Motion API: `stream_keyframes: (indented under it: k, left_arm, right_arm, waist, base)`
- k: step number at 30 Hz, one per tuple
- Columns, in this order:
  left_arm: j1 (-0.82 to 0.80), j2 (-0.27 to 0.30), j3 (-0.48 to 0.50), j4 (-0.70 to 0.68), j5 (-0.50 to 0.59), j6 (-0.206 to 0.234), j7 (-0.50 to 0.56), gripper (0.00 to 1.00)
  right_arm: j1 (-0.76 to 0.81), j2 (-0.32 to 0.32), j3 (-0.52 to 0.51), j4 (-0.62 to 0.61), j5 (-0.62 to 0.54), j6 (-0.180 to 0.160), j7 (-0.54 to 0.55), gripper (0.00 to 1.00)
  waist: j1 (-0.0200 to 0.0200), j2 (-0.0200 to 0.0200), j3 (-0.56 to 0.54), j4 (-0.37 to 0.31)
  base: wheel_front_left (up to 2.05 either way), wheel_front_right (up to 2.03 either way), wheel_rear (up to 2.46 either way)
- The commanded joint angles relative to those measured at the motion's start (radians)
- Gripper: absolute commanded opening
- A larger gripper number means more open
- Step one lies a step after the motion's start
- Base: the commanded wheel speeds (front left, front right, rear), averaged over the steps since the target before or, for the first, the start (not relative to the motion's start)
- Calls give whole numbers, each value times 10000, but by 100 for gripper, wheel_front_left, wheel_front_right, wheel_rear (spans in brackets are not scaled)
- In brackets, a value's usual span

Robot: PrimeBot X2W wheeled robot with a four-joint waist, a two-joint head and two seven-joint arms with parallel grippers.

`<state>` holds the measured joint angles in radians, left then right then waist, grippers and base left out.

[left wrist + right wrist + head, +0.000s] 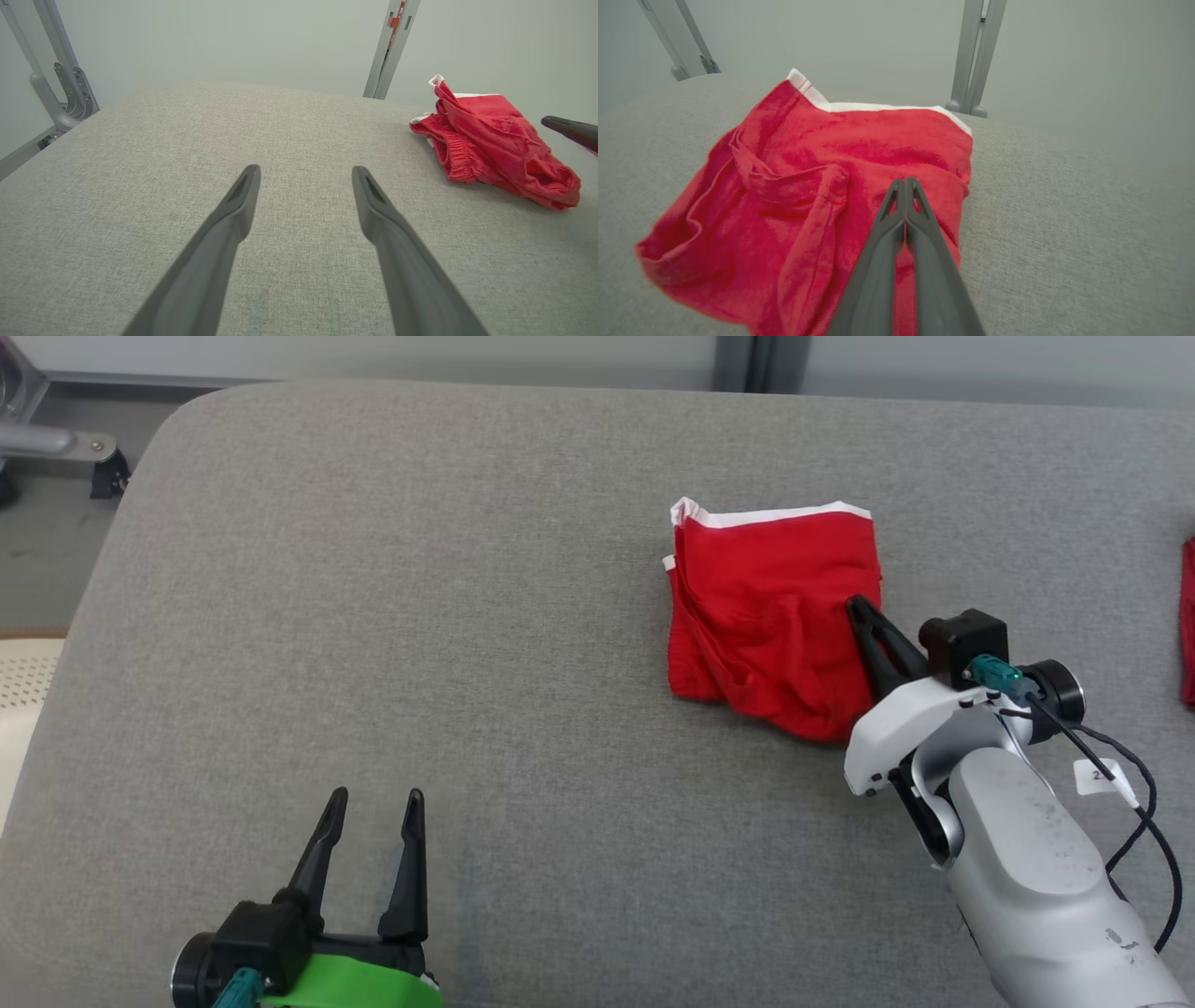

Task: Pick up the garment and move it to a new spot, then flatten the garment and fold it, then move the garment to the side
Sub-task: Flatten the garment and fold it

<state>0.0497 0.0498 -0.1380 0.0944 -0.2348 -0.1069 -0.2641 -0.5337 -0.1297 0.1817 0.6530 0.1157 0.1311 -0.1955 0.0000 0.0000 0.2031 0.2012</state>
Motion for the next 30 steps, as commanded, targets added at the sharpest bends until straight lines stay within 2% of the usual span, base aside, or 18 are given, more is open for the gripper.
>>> stream_keyframes:
  k: [1, 6, 10, 24, 30]
  left_arm:
    - [-182, 17, -41, 2, -59, -32, 1, 100]
    - [-205, 17, -46, -24, -155, 88, 1, 100]
    - [-152, 17, -13, -24, -140, 112, 0, 100]
    - [34, 17, -13, -62, -58, 116, 1, 100]
    - [249, 17, 42, -71, 7, 192, 0, 100]
  right_arm:
    - [-215, 33, 56, 345, -27, -8, -70, 0]
    - [-537, 120, 370, 1496, 37, -8, -292, 0]
    - [-663, 231, 874, 1883, 296, -8, -481, 0]
    - [-592, 435, 3656, 1954, 1674, -8, -567, 0]
    - [-349, 501, 4426, 1827, 2283, -8, -542, 0]
  waist:
    - [0, 0, 298, 400]
    - [0, 0, 311, 510]
    - [0, 0, 265, 505]
    - [0, 0, -77, 442]
    - [0, 0, -379, 306]
  base:
    - [0, 0, 0]
    - [0, 0, 0]
    - [0, 0, 0]
    - [0, 0, 0]
    - [0, 0, 0]
